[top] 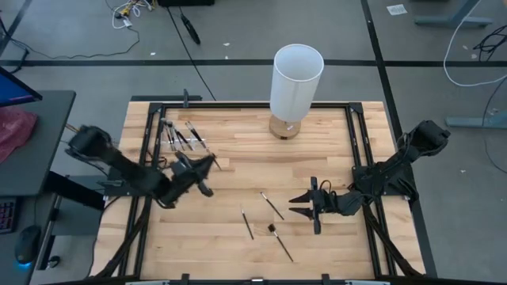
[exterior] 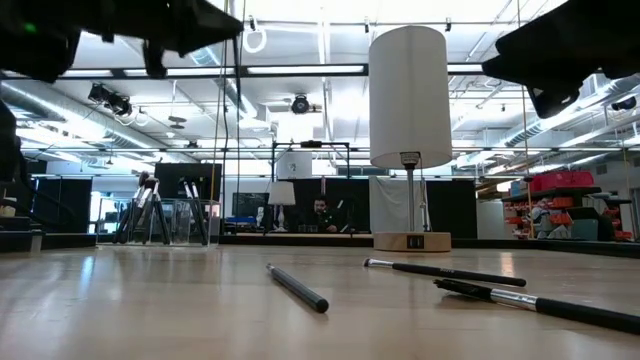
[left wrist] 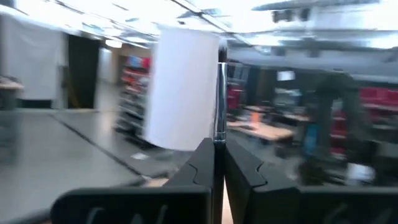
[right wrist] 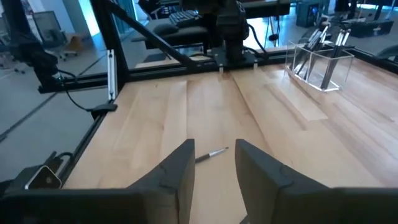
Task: Put items in baskets/containers
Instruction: Put the black eyeshadow brush into the transparent organizer
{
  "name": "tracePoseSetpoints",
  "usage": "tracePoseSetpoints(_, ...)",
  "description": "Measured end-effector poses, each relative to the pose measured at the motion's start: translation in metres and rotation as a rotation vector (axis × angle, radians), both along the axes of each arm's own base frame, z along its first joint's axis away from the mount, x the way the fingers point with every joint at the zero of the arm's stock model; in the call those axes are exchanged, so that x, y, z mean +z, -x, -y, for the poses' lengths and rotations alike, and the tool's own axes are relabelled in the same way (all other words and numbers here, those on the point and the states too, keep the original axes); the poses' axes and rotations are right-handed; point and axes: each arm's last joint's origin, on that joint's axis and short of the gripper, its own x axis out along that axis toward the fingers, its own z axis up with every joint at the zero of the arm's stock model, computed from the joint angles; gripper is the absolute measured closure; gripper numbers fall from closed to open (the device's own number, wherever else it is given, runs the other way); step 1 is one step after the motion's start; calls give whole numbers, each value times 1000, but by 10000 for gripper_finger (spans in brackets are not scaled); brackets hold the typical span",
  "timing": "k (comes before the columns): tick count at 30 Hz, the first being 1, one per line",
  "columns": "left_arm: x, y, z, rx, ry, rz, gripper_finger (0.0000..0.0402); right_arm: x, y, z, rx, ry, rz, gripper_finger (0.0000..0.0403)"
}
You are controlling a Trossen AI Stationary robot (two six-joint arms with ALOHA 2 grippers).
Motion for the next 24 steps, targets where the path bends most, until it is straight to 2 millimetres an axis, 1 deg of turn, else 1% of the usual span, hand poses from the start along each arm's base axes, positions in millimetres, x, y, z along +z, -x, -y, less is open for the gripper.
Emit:
tracePoseSetpoints(3,19,14,-9,102,-10,-37,388,1,0,0,4,8,9,284)
tracePoseSetpoints(8,36,32,-30,356,20,-238,386,2,0,0,5,14,14,284)
tracePoseSetpoints(10,39,38,-37,378,6,-252,386,2,0,0,5,13,15,284)
tracePoseSetpoints(12,40,44,-45,376,-15,-219,387,2,0,0,5,14,14,284)
tracePoseSetpoints(15,31,55,-60,428,4,-193,387,2,0,0,5,12,16,284)
tracePoseSetpoints(17,21,62,-70,456,25,-148,388,2,0,0,5,11,18,284)
tracePoseSetpoints(21,-5,72,-87,448,26,-26,388,2,0,0,5,10,19,284)
tracePoseSetpoints(24,-20,76,-98,495,55,5,388,2,0,0,5,11,19,284)
